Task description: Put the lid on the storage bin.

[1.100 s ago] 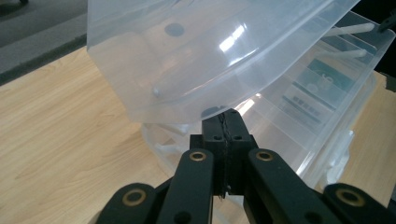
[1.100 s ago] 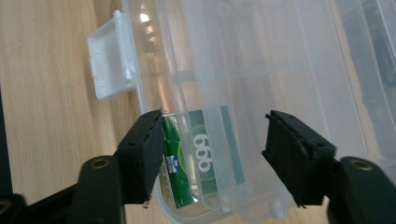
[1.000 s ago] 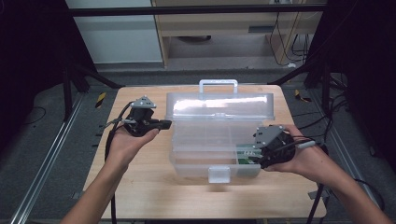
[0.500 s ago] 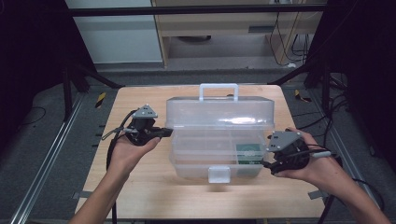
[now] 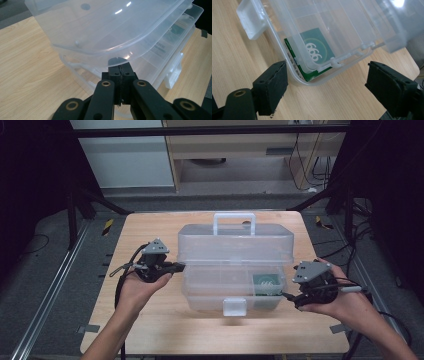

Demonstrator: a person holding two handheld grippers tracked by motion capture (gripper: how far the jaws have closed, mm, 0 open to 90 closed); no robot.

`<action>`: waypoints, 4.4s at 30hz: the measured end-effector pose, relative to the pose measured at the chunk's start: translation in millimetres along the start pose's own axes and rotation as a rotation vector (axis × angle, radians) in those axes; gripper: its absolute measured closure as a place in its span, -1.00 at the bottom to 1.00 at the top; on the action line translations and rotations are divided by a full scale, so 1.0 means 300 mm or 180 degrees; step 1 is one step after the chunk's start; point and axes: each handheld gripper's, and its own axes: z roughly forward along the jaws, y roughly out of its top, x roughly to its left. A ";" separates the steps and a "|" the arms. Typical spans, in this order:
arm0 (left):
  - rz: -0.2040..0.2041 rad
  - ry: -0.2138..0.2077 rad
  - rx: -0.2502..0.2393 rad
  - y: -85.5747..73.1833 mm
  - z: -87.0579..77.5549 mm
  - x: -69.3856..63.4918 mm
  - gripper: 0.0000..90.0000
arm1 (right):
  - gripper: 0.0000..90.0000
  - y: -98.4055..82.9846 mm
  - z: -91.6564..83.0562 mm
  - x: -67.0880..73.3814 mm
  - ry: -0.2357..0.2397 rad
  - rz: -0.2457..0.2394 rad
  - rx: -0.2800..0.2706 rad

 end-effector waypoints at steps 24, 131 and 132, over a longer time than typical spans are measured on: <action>-0.0046 0.0053 -0.0149 -0.095 0.001 -0.035 1.00 | -0.64 -0.099 0.000 -0.004 -0.0049 0.0250 0.0026; -0.0671 0.1144 0.0455 -0.410 0.320 0.430 -0.94 | -0.80 -0.380 0.554 -0.288 -0.0603 0.2130 0.0036; -0.0666 0.1151 0.0423 -0.413 0.322 0.431 -0.95 | -0.80 -0.383 0.560 -0.286 -0.0596 0.2145 0.0019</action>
